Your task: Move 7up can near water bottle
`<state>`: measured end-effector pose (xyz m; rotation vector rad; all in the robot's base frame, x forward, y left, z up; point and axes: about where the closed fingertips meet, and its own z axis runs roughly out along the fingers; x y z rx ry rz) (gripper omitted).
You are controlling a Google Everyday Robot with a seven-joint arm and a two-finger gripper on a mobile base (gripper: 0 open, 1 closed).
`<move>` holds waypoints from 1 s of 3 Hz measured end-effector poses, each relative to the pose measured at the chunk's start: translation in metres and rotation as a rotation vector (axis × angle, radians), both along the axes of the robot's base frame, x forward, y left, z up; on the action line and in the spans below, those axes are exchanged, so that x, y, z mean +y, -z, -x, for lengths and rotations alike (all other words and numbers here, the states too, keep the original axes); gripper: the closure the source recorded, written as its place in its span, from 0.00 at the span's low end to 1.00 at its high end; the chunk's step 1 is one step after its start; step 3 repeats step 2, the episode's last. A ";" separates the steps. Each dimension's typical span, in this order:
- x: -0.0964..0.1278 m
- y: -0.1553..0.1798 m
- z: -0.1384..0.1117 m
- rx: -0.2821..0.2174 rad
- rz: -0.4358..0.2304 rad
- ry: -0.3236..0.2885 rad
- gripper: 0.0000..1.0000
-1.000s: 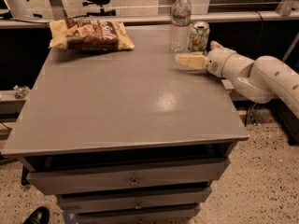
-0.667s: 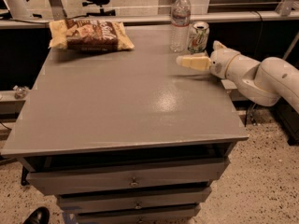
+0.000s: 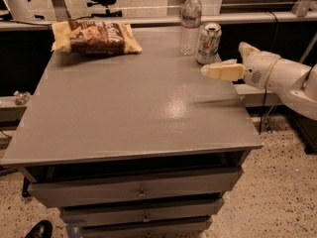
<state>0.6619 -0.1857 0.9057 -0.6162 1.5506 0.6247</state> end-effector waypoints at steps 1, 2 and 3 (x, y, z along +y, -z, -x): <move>-0.025 -0.027 0.056 0.023 0.100 -0.058 0.00; -0.010 -0.028 0.075 0.033 0.106 -0.144 0.00; -0.010 -0.028 0.075 0.033 0.106 -0.144 0.00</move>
Offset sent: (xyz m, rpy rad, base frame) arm -0.0411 -0.0184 0.0200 -0.0735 0.0169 0.0408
